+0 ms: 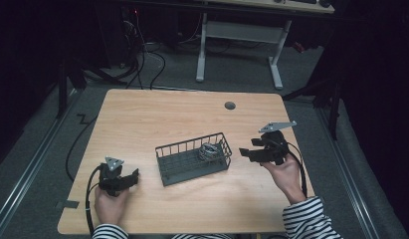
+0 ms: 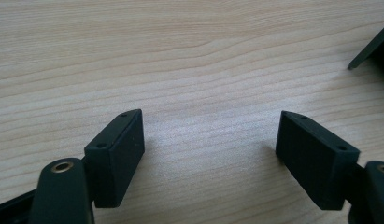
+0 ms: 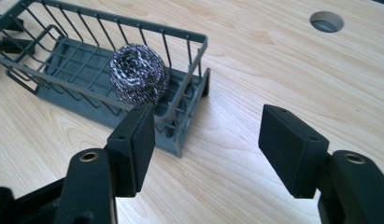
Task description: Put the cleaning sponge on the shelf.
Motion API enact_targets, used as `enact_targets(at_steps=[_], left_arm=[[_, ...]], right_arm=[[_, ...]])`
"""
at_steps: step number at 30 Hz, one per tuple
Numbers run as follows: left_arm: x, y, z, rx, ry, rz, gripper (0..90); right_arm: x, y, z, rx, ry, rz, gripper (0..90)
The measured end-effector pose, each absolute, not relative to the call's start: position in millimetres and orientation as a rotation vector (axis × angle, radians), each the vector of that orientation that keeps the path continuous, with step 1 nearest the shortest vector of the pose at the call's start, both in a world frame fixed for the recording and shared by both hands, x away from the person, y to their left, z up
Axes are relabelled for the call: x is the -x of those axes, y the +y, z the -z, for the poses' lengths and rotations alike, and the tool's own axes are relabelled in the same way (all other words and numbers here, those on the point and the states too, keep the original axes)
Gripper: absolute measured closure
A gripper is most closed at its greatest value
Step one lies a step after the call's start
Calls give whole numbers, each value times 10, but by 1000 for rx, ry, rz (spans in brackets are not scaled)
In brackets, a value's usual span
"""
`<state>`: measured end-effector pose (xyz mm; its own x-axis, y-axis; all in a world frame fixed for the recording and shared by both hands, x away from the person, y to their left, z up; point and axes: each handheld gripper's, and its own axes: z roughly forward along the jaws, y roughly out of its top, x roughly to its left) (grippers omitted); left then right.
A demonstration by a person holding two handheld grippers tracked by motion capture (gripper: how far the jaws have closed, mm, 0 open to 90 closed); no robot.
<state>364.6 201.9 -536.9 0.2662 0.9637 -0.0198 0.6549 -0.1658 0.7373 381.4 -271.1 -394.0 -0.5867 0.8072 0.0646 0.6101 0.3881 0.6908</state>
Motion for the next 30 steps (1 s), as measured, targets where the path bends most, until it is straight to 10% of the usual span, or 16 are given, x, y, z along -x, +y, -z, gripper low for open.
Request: enact_targets(at_steps=[30], left_arm=[[-3646, 2016, 5370, -1904, 1461, -623, 242]], right_arm=[[-3521, -3215, 4323, -1418, 2258, -1078, 370]])
